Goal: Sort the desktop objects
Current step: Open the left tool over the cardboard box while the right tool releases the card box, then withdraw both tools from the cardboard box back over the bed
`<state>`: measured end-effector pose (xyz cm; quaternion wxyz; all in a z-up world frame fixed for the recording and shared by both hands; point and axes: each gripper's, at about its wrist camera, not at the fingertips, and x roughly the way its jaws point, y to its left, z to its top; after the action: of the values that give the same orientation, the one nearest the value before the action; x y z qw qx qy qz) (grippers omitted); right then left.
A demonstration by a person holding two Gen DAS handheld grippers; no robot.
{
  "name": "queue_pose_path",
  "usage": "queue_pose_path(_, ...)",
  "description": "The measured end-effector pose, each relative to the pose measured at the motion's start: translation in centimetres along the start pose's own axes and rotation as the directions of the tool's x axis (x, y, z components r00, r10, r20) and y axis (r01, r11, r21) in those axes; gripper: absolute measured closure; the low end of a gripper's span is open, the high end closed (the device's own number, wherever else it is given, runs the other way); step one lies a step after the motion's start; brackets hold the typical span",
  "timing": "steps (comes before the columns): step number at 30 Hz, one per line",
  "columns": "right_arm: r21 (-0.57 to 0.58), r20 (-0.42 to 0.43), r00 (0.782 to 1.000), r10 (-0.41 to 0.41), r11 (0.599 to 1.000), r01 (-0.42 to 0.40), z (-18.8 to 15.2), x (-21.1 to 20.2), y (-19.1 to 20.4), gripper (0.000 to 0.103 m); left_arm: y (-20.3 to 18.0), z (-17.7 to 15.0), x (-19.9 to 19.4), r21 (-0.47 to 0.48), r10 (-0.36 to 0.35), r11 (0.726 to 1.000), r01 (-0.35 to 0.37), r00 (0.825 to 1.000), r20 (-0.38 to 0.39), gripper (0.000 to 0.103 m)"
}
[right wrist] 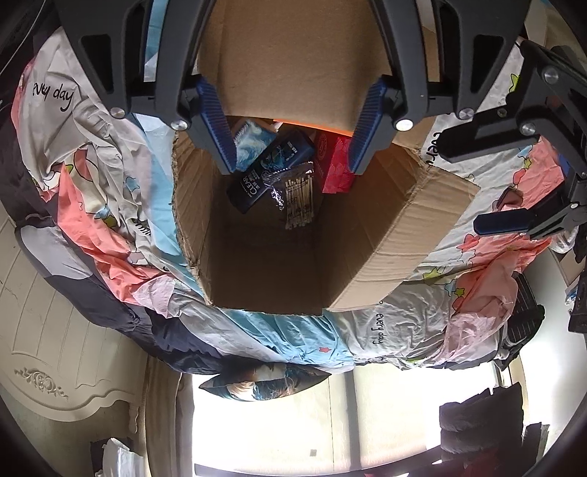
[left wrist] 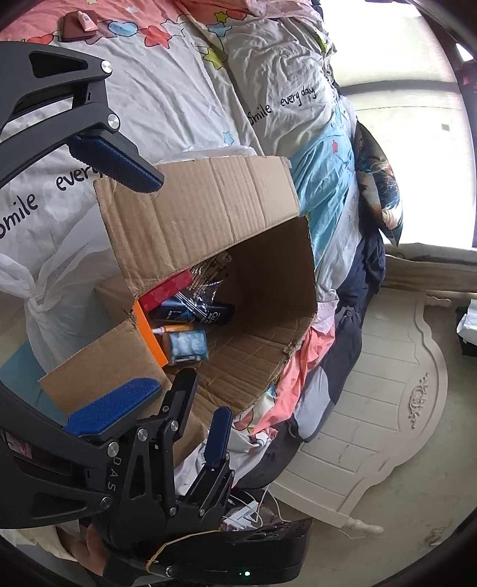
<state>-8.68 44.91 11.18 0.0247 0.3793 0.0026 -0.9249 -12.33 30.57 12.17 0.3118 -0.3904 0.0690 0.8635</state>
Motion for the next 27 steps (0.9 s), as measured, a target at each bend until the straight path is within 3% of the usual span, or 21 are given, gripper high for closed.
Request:
queue_pose_path(5, -0.007, 0.004, 1.000, -0.007, 1.000, 0.007, 0.0, -0.3, 0.8, 0.025, 0.9, -0.8, -0.7, -0.013, 0.014, 1.000, -0.014, 1.000, -0.002, 0.000)
queue_pose_path(12, -0.024, 0.016, 1.000, -0.001, 1.000, 0.001, -0.1, -0.6, 2.9, 0.025, 3.2, -2.3, -1.8, -0.072, 0.013, 0.997, -0.014, 1.000, -0.022, 0.000)
queue_pose_path(27, -0.159, 0.008, 0.999, 0.044, 0.986, -0.042, 0.3, 0.0, 11.9, 0.025, 9.9, -7.4, -3.9, -0.158, 0.048, 0.986, -0.055, 0.998, -0.047, 0.000)
